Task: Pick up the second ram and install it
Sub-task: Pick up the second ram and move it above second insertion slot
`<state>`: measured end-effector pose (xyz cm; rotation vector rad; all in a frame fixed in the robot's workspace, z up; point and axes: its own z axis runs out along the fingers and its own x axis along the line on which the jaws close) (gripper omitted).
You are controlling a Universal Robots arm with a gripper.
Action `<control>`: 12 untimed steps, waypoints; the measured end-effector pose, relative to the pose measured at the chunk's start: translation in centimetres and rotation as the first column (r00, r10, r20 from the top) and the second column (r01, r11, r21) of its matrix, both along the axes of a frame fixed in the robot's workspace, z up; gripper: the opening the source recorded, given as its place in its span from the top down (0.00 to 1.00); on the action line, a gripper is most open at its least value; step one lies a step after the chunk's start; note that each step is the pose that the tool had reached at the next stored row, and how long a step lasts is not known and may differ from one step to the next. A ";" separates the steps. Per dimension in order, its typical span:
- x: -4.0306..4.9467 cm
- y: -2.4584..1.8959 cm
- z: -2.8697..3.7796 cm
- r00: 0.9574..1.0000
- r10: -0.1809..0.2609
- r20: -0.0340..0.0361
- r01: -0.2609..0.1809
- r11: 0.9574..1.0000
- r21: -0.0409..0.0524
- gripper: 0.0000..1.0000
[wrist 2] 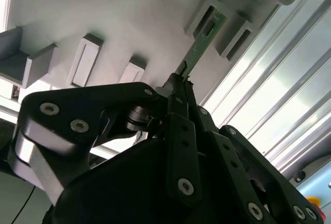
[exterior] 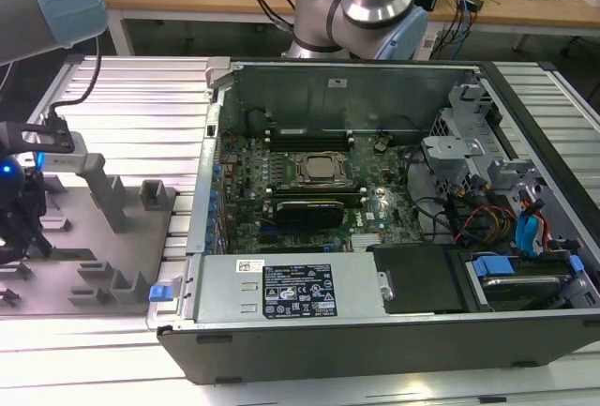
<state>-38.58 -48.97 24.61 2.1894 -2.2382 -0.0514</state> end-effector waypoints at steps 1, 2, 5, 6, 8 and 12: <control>0.00 0.00 0.12 1.000 0.000 0.000 0.000 1.000 0.000 0.88; 0.00 0.00 0.37 1.000 0.000 0.000 0.000 1.000 0.000 0.88; 0.00 0.00 1.08 1.000 0.000 0.000 0.000 1.000 0.000 0.88; 0.00 0.00 1.30 1.000 0.000 0.000 0.000 1.000 0.000 0.88; 0.00 0.00 1.83 1.000 0.000 0.000 0.000 1.000 0.000 0.88; 0.00 0.00 2.65 1.000 0.000 0.000 0.000 1.000 0.000 0.88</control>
